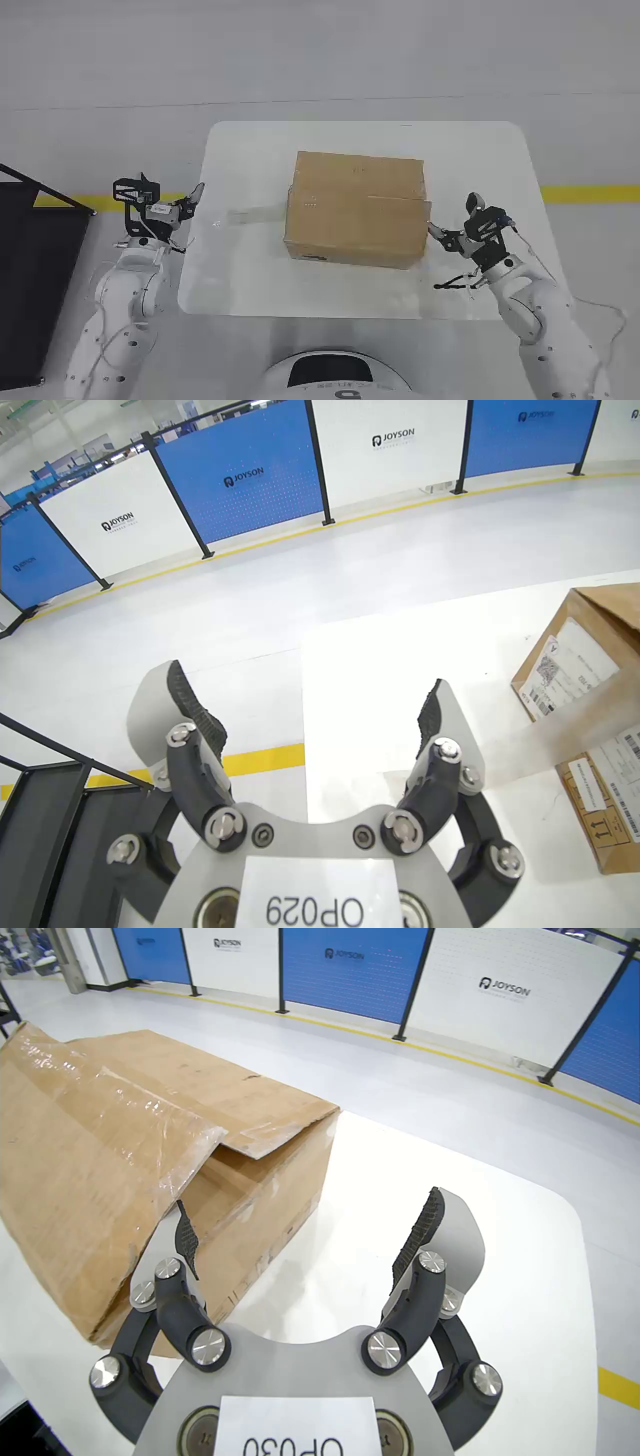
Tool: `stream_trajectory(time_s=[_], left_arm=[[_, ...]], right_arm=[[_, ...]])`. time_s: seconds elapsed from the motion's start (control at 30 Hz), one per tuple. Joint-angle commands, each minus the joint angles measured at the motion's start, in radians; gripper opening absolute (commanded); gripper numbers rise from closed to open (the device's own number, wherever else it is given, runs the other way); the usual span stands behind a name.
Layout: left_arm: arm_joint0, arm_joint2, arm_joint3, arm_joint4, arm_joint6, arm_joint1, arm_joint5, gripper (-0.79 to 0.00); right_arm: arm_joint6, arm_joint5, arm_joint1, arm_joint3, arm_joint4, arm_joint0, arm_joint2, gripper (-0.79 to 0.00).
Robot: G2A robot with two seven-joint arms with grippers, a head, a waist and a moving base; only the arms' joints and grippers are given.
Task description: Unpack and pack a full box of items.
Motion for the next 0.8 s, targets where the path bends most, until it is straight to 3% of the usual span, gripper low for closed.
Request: stream_trajectory(time_s=[0.0, 0.2, 0.37, 0.57, 0.77], left_arm=[[0.0, 0.0, 0.0, 0.0, 0.0, 0.0, 0.0, 0.0], [0.0, 0.0, 0.0, 0.0, 0.0, 0.0, 0.0, 0.0], [0.0, 0.0, 0.0, 0.0, 0.0, 0.0, 0.0, 0.0], [0.0, 0.0, 0.0, 0.0, 0.0, 0.0, 0.0, 0.0], [0.0, 0.0, 0.0, 0.0, 0.0, 0.0, 0.0, 0.0]], right_arm=[[0.004, -0.079, 0.004, 0.005, 0.04, 0.0, 0.015, 0.0], [0.054, -0.317, 0.023, 0.032, 0.13, 0.001, 0.071, 0.0], [0.055, -0.412, 0.034, -0.002, 0.031, -0.034, 0.098, 0.0], [-0.021, -0.356, 0.036, -0.024, -0.122, -0.077, 0.094, 0.0], [-0.007, -0.237, 0.033, 0.001, -0.214, -0.057, 0.043, 0.0]])
